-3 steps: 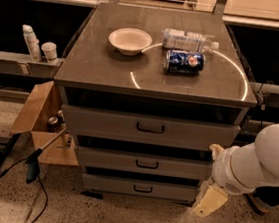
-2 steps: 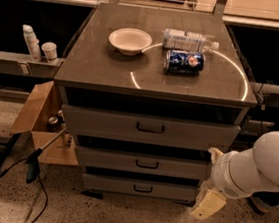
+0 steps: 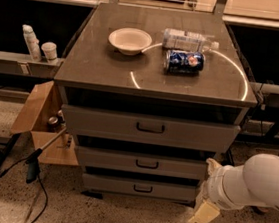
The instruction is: Open middle drawer
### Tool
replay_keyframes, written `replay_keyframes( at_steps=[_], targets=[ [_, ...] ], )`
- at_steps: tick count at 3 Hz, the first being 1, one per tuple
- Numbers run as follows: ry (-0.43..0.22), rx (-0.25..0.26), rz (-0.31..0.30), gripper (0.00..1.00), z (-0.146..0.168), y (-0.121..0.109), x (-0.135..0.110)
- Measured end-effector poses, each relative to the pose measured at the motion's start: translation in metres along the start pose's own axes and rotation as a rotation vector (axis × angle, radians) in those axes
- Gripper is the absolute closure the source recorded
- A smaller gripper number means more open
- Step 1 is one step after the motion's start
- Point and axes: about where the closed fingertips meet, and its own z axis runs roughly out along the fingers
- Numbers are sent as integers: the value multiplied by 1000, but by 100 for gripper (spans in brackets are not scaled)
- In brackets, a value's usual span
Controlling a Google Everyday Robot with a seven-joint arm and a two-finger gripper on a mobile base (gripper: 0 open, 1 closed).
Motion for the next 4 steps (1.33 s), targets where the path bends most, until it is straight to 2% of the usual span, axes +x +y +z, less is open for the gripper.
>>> replay_keyframes(
  at_steps=[2,3,4],
  targets=[
    [56,-9,-31,0,63,-23,-3],
    [90,-33,-14,0,94,-48,-4],
    [90,-33,-14,0,94,-48,-4]
  ],
)
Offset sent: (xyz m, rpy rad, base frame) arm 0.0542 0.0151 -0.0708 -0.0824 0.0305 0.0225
